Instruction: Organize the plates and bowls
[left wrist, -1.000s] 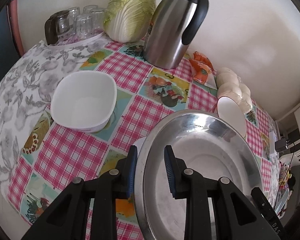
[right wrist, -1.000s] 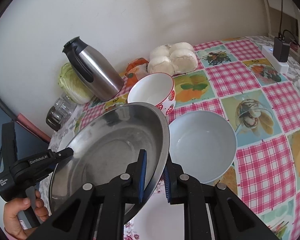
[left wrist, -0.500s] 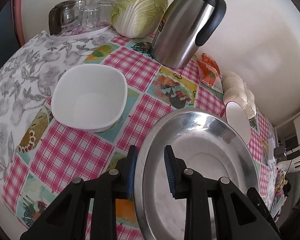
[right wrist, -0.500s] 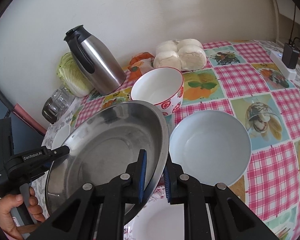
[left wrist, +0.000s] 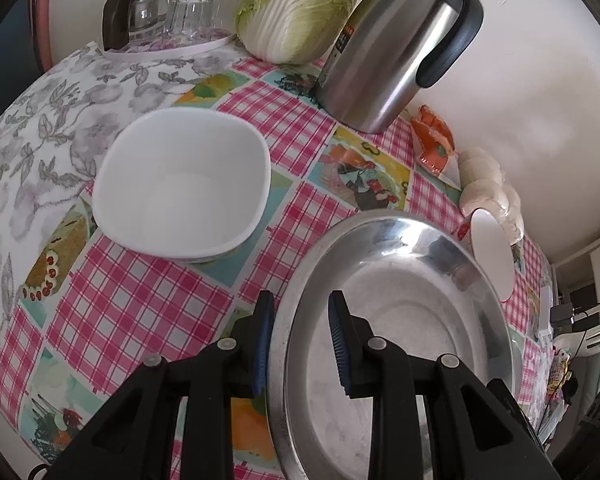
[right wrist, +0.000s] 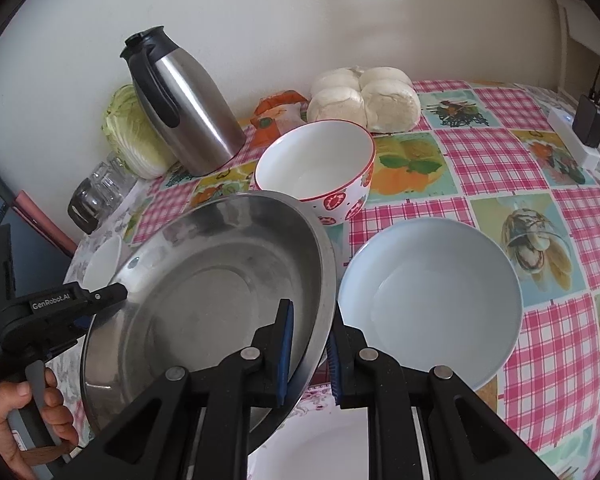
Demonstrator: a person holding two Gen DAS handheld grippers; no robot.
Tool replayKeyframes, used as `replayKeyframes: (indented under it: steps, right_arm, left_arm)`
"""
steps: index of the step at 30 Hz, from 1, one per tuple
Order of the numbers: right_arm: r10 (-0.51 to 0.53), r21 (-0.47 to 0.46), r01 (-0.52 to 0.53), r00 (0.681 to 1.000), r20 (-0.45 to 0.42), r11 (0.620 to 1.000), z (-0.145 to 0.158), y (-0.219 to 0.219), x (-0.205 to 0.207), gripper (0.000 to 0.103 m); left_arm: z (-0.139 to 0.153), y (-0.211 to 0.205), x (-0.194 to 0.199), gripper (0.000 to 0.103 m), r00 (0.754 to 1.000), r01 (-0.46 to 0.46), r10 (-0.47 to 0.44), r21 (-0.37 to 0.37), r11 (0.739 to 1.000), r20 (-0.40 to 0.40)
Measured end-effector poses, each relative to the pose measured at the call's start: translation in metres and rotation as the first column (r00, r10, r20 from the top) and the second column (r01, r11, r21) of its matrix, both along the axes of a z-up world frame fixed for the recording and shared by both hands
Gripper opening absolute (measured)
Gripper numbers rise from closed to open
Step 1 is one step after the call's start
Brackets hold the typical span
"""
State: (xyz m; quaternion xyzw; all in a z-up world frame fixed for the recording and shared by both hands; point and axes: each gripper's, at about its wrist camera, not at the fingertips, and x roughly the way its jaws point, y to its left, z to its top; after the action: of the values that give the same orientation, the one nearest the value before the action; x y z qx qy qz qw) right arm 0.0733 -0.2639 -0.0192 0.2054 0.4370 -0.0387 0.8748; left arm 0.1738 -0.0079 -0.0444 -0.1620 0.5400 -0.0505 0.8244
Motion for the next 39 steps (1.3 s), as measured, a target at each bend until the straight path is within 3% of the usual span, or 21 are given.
replayKeyframes:
  steps: [22,26,30,39]
  right_arm:
    - [0.036,-0.054,-0.041,0.996,-0.084,0.998,-0.018,0.018,0.011,0.018]
    - [0.031,-0.068,-0.037,0.996,-0.087,0.997,-0.014,0.017,0.01,0.018]
    - [0.029,-0.057,-0.034,0.995,-0.095,0.998,-0.011,0.016,0.008,0.025]
    - [0.019,-0.051,-0.026,0.991,-0.134,0.998,-0.004,0.013,0.002,0.025]
  left_arm:
    - [-0.019,0.013,0.0,0.028,0.996,-0.057,0.058,0.018,0.998,-0.061]
    - [-0.019,0.012,-0.001,0.028,0.996,-0.057,0.058,0.022,0.998,-0.062]
    - [-0.02,0.011,0.0,0.028,0.996,-0.058,0.059,0.02,0.998,-0.072]
    - [-0.016,0.007,-0.002,0.028,0.996,-0.04,0.042,0.037,0.999,-0.072]
